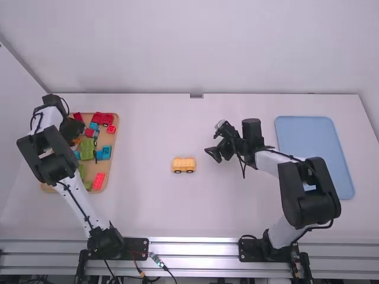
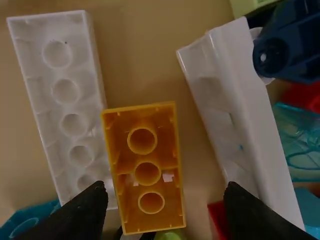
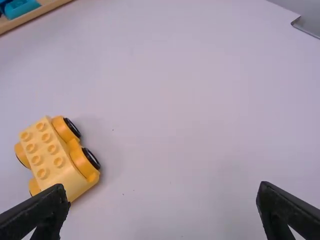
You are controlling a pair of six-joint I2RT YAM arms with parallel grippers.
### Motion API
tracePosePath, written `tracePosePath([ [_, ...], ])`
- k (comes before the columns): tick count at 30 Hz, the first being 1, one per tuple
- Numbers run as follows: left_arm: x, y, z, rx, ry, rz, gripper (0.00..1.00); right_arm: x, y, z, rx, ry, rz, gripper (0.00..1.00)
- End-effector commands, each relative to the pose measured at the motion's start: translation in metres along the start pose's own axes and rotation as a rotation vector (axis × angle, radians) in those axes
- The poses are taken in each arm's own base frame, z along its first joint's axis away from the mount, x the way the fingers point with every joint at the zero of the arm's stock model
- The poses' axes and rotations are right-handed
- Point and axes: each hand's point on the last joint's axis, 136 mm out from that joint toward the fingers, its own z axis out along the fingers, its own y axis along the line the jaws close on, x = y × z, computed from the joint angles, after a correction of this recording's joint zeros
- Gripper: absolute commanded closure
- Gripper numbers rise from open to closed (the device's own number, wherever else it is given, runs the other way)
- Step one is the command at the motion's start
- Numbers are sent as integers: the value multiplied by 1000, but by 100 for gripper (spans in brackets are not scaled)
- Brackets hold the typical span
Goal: Assemble lego blocks to make yellow taxi
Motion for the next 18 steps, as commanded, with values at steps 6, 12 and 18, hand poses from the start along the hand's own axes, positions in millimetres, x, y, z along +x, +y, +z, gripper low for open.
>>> tracePosePath([
  [6, 3, 6, 6, 0, 15, -11, 50, -8, 2, -6, 6, -19, -14, 1],
  [12, 2, 4, 6, 4, 11, -5, 55, -8, 2, -6, 6, -18, -14, 1],
  [18, 3, 7, 6, -4, 16, 0, 66, -8, 2, -6, 5, -19, -15, 1],
])
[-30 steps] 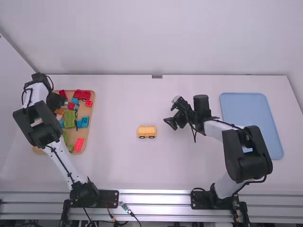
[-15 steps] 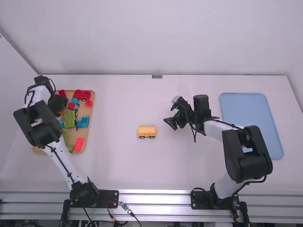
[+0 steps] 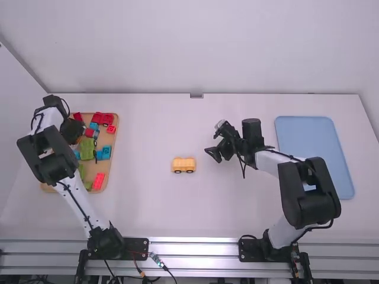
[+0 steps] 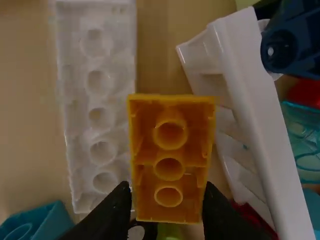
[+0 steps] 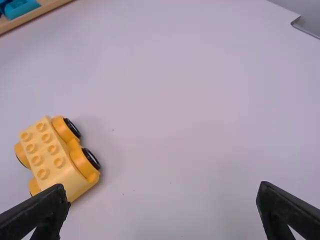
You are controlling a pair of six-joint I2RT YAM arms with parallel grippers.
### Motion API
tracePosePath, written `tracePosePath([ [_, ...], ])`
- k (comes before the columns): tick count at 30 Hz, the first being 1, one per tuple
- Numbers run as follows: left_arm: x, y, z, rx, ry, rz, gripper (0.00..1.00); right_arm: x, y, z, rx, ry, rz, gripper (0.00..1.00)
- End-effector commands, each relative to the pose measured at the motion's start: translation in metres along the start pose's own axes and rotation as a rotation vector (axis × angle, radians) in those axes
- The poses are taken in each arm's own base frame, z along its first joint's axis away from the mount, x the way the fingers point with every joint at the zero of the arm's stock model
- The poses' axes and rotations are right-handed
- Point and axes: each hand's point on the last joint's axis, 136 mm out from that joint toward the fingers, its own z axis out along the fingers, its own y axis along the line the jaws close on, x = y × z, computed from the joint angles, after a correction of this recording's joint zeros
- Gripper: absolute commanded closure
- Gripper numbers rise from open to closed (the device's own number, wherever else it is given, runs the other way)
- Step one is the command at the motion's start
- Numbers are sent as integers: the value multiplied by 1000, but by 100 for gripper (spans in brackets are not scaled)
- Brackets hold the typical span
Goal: Assemble lego blocks to make yellow taxi
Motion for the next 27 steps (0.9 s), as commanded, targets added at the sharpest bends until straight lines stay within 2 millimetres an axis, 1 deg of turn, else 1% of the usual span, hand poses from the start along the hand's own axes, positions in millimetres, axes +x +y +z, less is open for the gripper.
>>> tracePosePath([
  [1, 2, 7, 1, -13, 13, -4, 66, -9, 2, -6, 6, -19, -16, 1],
  [2, 2, 7, 1, -15, 12, -3, 70, -9, 2, -6, 6, -19, -16, 1],
  [3, 2, 7, 1, -16, 11, -3, 71, -9, 2, -6, 5, -20, -15, 1],
  [10, 0, 6, 2, -12, 6, 22, 72, -9, 2, -6, 2, -21, -15, 1],
  [13, 0, 7, 2, -14, 3, 22, 64, -9, 2, -6, 2, -21, -16, 1],
  [15, -1, 7, 2, -14, 2, 22, 63, -9, 2, -6, 3, -21, -15, 1],
  [18, -5, 9, 1, -33, -20, 23, 50, -9, 2, -6, 2, -20, -12, 1],
  [20, -6, 8, 1, -29, -25, 44, 54, -9, 2, -6, 3, -20, -12, 1],
  [22, -6, 6, 1, -15, -25, 83, 54, -9, 3, -6, 2, -21, -13, 1],
  [27, -9, 7, 1, -24, -39, 93, 53, -9, 2, -6, 2, -21, -13, 1],
])
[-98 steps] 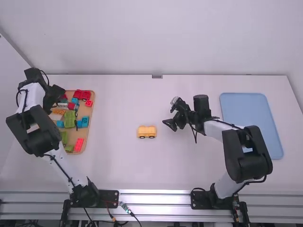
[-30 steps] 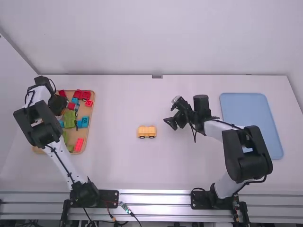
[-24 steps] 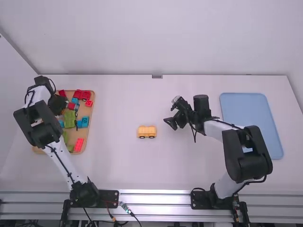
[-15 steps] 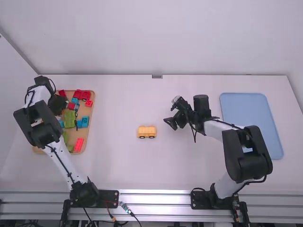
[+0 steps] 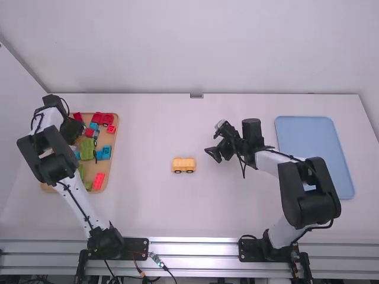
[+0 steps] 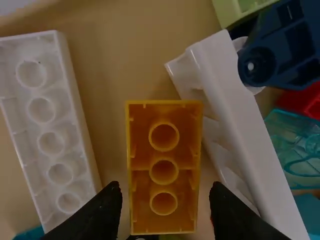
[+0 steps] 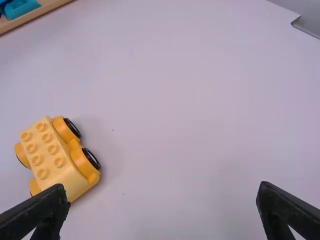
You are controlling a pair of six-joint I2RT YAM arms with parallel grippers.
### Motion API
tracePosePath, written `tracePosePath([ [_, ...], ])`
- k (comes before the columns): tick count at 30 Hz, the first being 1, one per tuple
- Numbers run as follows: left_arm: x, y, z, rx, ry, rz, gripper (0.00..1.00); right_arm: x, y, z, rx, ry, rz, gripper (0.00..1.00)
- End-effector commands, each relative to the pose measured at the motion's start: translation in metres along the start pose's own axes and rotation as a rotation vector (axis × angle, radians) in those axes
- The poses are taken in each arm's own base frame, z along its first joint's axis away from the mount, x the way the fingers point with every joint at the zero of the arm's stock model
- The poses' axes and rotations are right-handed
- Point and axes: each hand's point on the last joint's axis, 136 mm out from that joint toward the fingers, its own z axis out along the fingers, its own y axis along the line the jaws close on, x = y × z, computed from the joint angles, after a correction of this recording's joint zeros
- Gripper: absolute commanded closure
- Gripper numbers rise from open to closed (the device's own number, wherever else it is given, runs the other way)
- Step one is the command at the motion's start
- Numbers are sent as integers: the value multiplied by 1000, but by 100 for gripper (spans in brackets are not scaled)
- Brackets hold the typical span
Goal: Assemble lego blocks to make yellow taxi
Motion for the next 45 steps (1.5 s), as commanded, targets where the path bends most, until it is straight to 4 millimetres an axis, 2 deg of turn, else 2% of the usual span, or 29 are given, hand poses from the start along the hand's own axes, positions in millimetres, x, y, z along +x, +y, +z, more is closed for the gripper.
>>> tracePosePath([
  [1, -1, 8, 1, -22, -2, 23, 53, -9, 2, -6, 3, -20, -16, 1],
  [10, -4, 5, 1, -9, -14, 70, 48, -9, 2, -6, 3, -21, -16, 1],
  [12, -4, 4, 2, -4, -11, 83, 44, -9, 2, -6, 3, -21, -16, 1],
  [14, -3, 4, 2, -3, -10, 94, 46, -9, 2, -6, 3, -21, -16, 1],
  [19, -2, 4, 6, -1, -13, 94, 45, -9, 2, -6, 3, -21, -16, 1],
  [27, 6, 10, 17, -10, -4, 75, 54, -9, 2, -6, 3, -20, -15, 1],
  [36, -2, 10, 11, -25, -29, 75, 60, -9, 3, -6, 2, -19, -15, 1],
  [45, -6, 8, 9, -19, -39, 92, 75, -8, 3, -6, 2, -18, -14, 0],
])
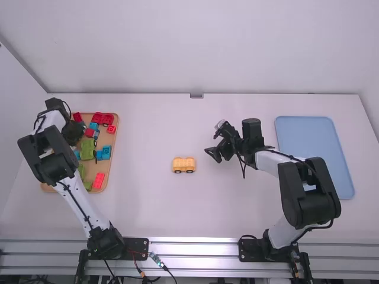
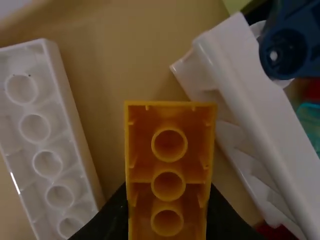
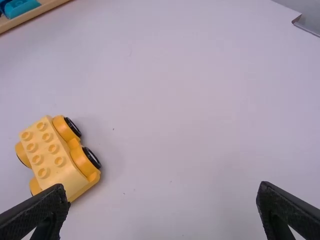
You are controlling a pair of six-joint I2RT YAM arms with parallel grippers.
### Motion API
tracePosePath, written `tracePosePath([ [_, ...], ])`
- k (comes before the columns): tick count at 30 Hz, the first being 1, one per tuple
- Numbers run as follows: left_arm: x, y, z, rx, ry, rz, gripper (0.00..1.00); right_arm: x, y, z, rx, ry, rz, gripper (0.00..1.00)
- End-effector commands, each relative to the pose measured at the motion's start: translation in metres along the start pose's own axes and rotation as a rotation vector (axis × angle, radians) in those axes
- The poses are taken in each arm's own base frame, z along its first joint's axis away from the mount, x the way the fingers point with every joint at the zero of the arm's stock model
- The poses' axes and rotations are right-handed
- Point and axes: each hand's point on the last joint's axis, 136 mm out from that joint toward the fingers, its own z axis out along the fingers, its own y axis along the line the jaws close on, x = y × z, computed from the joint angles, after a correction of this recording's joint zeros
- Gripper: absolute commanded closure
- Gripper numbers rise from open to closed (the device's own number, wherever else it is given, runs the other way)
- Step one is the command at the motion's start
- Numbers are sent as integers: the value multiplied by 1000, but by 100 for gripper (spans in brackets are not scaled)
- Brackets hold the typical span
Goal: Assemble lego blocks to make yellow taxi
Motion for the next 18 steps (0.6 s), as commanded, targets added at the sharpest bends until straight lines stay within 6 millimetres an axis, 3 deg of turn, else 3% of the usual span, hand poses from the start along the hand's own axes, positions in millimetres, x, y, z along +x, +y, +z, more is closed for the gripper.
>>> tracePosePath([
  [1, -8, 2, -4, 0, -17, -1, 78, -9, 2, -6, 3, -20, -12, 1],
  [2, -9, 4, -4, -11, -22, -1, 87, -9, 2, -6, 3, -20, -12, 1],
  [5, -11, 10, -5, -43, -34, 3, 98, -9, 3, -6, 2, -20, -13, 1],
  [12, -13, 10, -11, -46, -35, 13, 98, -9, 2, -6, 3, -20, -13, 1],
  [18, -23, -2, -43, -37, -41, 97, 98, -11, 3, -6, -2, -29, -17, 1],
])
